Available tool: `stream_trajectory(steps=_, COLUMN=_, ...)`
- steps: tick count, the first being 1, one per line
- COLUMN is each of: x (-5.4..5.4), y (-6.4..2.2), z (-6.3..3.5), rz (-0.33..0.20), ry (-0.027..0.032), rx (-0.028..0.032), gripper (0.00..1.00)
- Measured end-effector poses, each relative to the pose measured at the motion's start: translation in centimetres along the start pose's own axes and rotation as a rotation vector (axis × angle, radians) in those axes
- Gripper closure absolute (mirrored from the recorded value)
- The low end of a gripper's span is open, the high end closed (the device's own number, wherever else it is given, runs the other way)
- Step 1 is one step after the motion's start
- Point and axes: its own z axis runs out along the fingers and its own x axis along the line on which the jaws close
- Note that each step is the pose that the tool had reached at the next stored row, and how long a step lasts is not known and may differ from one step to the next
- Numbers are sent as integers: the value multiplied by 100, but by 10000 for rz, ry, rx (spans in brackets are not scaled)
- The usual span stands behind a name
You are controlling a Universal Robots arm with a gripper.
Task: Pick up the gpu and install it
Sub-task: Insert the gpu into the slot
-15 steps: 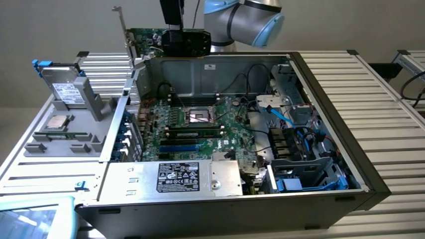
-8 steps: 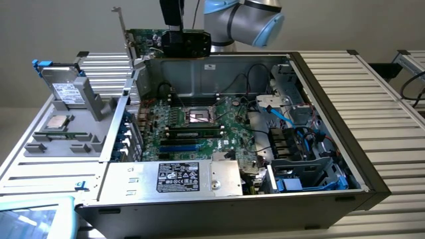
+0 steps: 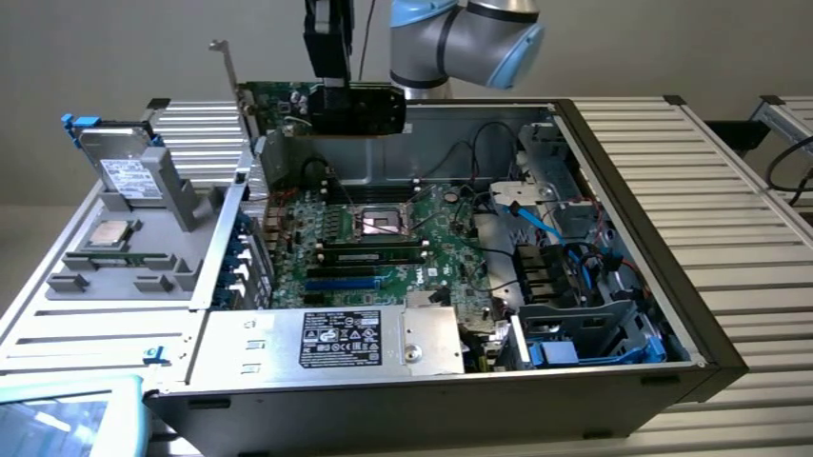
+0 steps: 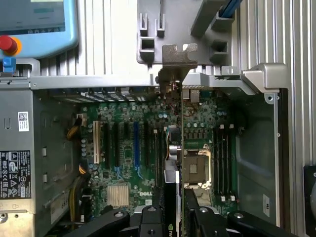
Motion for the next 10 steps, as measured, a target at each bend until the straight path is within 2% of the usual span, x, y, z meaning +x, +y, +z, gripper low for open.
stream_trajectory(steps=3, x=113, y=-5, z=50, rz=-1, ry=-15, rx=0, gripper=73)
stream_trajectory(steps=10, x=236, y=-18, z=174, rz=10, ry=-22, rx=-1, gripper=73)
